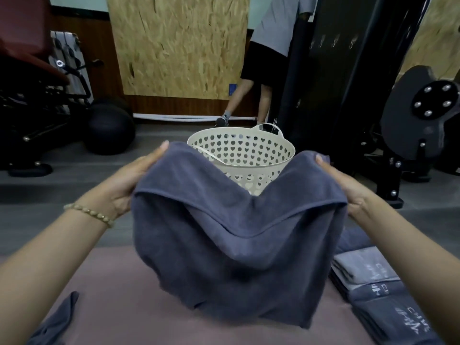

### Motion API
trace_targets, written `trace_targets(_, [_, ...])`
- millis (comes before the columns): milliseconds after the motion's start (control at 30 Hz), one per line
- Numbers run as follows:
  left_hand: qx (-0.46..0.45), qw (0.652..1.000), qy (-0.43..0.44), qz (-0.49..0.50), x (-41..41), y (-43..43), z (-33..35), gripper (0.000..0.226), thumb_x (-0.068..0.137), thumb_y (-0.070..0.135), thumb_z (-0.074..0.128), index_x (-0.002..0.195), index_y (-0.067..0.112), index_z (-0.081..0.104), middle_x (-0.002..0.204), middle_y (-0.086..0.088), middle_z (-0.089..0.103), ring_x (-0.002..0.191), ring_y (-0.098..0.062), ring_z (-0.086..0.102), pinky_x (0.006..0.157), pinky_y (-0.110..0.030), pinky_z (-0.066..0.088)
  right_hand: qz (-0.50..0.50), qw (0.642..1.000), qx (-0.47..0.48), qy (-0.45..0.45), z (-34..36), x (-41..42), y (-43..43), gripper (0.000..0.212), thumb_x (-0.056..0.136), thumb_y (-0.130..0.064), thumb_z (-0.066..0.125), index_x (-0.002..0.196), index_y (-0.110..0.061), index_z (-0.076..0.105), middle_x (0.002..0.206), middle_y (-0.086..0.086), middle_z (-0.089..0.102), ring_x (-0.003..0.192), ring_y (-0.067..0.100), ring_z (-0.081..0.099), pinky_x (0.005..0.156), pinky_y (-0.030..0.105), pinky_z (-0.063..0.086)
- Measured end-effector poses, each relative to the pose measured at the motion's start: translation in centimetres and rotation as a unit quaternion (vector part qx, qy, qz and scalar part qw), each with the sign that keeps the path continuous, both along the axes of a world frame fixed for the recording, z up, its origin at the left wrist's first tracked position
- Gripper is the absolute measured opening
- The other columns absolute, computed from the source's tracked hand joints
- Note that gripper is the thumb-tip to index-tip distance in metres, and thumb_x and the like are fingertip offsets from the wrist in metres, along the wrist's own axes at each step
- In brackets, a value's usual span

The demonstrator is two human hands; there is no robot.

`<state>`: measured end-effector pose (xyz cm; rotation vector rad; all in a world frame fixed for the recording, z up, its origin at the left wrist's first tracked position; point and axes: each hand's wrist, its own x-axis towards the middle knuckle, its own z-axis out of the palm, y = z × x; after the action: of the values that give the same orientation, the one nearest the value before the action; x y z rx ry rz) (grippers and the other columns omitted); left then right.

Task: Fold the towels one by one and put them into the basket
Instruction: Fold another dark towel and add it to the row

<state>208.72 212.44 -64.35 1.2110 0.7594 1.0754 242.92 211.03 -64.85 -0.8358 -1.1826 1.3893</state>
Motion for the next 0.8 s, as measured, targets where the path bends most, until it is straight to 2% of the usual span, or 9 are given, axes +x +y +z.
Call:
trace_targets(67, [-0.051,0.998,-0.032,0.015,-0.6,0.3,-1.2,0.029,0.062,0.043,0.065,0.054,0.016,0.073,0.062,0.003,0.07,0.057,-0.004,0.066,0.048,-0.016,0.051,-0.02,1.0,-0.015,0.017,-0.7,0.7,0.1,0.035,0.035,-0.041,0.087,0.059,-0.019,0.075,0.064,-0.001,0.069,0.06,0.005,0.067,0.054,0.016,0.053])
trace_targets(133, [-0.093,0.994,-0.003,0.055,-1.6,1.3,-4.0,0.036,0.084,0.04,0.053,0.071,0.015,0.075,0.072,0.001,0.073,0.062,-0.006,0.069,0.052,-0.017,0.054,-0.028,0.996,-0.078,-0.036,-3.2,1.9,0.9,0.042,0.047,-0.045,0.087,0.075,-0.015,0.076,0.08,0.006,0.073,0.071,0.011,0.07,0.061,0.02,0.057])
trace_targets(200, [-0.107,0.986,0.048,0.121,-2.8,2.3,-8.4,0.033,0.096,0.035,0.045,0.09,0.013,0.069,0.082,0.001,0.074,0.067,-0.007,0.069,0.058,-0.016,0.055,-0.062,0.981,-0.145,-0.109,-6.8,2.7,1.5,0.032,0.073,-0.039,0.072,0.082,-0.009,0.071,0.083,0.009,0.073,0.072,0.015,0.07,0.063,0.022,0.057])
trace_targets(333, [-0.123,0.941,0.201,0.243,-4.6,4.3,-18.2,0.028,0.099,0.03,0.045,0.079,0.014,0.057,0.082,-0.009,0.061,0.068,-0.015,0.055,0.06,-0.024,0.05,-0.168,0.941,-0.147,-0.255,-15.2,3.4,2.8,0.026,0.086,-0.029,0.067,0.078,-0.004,0.069,0.08,0.007,0.073,0.074,0.016,0.067,0.066,0.025,0.054])
trace_targets(467, [-0.042,0.891,0.342,0.296,-5.3,5.7,-23.3,0.038,0.094,0.028,0.056,0.07,-0.001,0.063,0.07,-0.012,0.058,0.068,-0.019,0.049,0.064,-0.033,0.046,-0.153,0.836,-0.076,-0.522,-19.6,3.3,5.1,0.051,0.086,-0.037,0.065,0.05,-0.015,0.037,0.053,0.002,0.043,0.059,0.017,0.043,0.06,0.032,0.033])
trace_targets(567, [-0.033,0.862,0.421,0.279,-5.3,7.5,-24.2,0.045,0.094,0.028,0.056,0.056,0.004,0.056,0.05,-0.007,0.056,0.053,-0.023,0.052,0.056,-0.029,0.043,-0.142,0.727,-0.13,-0.659,-20.0,2.8,7.3,0.05,0.09,-0.047,0.055,0.053,-0.014,0.048,0.048,-0.001,0.049,0.051,0.016,0.047,0.058,0.032,0.038])
trace_targets(600, [-0.056,0.874,0.395,0.276,-5.0,8.3,-24.3,0.044,0.094,0.026,0.055,0.055,0.005,0.053,0.042,-0.003,0.054,0.043,-0.02,0.052,0.048,-0.024,0.044,-0.137,0.726,-0.153,-0.656,-20.1,2.5,8.1,0.045,0.091,-0.043,0.056,0.059,-0.01,0.057,0.046,-0.001,0.053,0.048,0.015,0.05,0.056,0.031,0.041])
trace_targets(700, [-0.126,0.904,0.288,0.29,-4.0,11.0,-25.0,0.025,0.096,0.019,0.053,0.075,0.005,0.057,0.038,0.005,0.058,0.031,-0.004,0.051,0.036,-0.013,0.043,-0.156,0.843,-0.27,-0.438,-21.6,1.4,10.5,0.032,0.096,-0.025,0.054,0.075,-0.001,0.059,0.045,0.001,0.061,0.044,0.016,0.058,0.049,0.025,0.048])
trace_targets(800, [-0.113,0.911,0.285,0.275,-2.9,12.1,-26.5,0.016,0.097,0.015,0.049,0.102,0.003,0.057,0.064,0.008,0.069,0.066,-0.002,0.065,0.057,-0.004,0.046,-0.169,0.889,-0.29,-0.312,-23.6,0.1,11.5,0.021,0.099,-0.018,0.046,0.109,-0.003,0.058,0.078,0.007,0.063,0.07,0.019,0.056,0.062,0.024,0.045])
